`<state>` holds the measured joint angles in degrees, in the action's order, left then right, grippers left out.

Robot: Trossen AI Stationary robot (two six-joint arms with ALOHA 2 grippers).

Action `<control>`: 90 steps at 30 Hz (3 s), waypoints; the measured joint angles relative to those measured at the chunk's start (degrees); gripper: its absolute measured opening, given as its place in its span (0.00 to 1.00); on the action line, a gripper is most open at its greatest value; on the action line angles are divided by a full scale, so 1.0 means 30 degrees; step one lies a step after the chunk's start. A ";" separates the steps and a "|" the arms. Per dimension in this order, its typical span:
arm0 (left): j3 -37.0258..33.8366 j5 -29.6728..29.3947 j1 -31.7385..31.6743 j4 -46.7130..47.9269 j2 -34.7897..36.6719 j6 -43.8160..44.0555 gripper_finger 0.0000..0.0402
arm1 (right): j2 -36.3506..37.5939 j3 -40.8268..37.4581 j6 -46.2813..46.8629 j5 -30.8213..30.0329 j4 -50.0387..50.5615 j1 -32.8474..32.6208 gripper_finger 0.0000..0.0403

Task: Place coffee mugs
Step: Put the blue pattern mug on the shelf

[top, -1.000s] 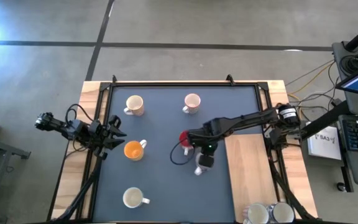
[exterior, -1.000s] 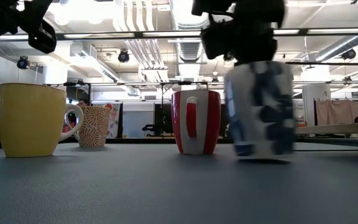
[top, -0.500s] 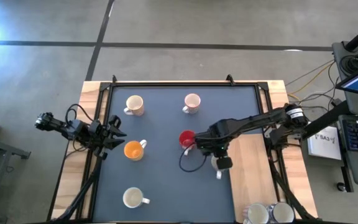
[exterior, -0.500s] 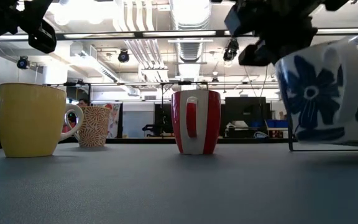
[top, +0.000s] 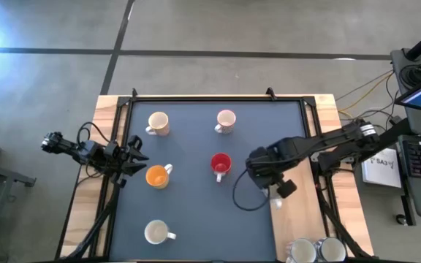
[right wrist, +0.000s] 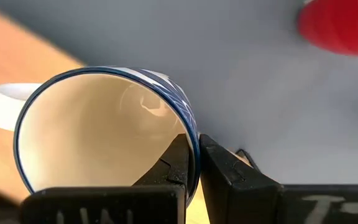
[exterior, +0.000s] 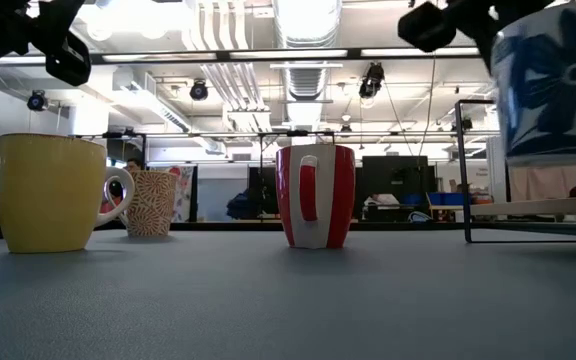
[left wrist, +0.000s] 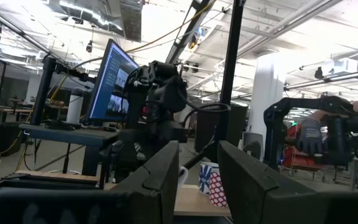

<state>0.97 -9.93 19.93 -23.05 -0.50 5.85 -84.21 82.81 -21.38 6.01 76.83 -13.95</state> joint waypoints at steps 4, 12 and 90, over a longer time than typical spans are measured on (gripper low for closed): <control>0.0000 0.0000 0.0005 0.0002 0.0002 0.0005 0.24 | 0.0177 0.0000 -0.1420 0.0053 0.0878 -0.0462 0.03; 0.0000 0.0000 0.0005 -0.0005 -0.0004 -0.0001 0.24 | 0.0157 -0.0183 -0.2612 0.0141 0.1333 -0.1354 0.03; 0.0000 0.0000 -0.0002 -0.0005 -0.0003 0.0004 0.24 | 0.0666 0.0465 2.8102 0.0993 0.2559 -0.1467 0.27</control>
<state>0.97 -9.93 19.92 -23.07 -0.51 5.87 -82.21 84.20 62.93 8.99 84.51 -18.35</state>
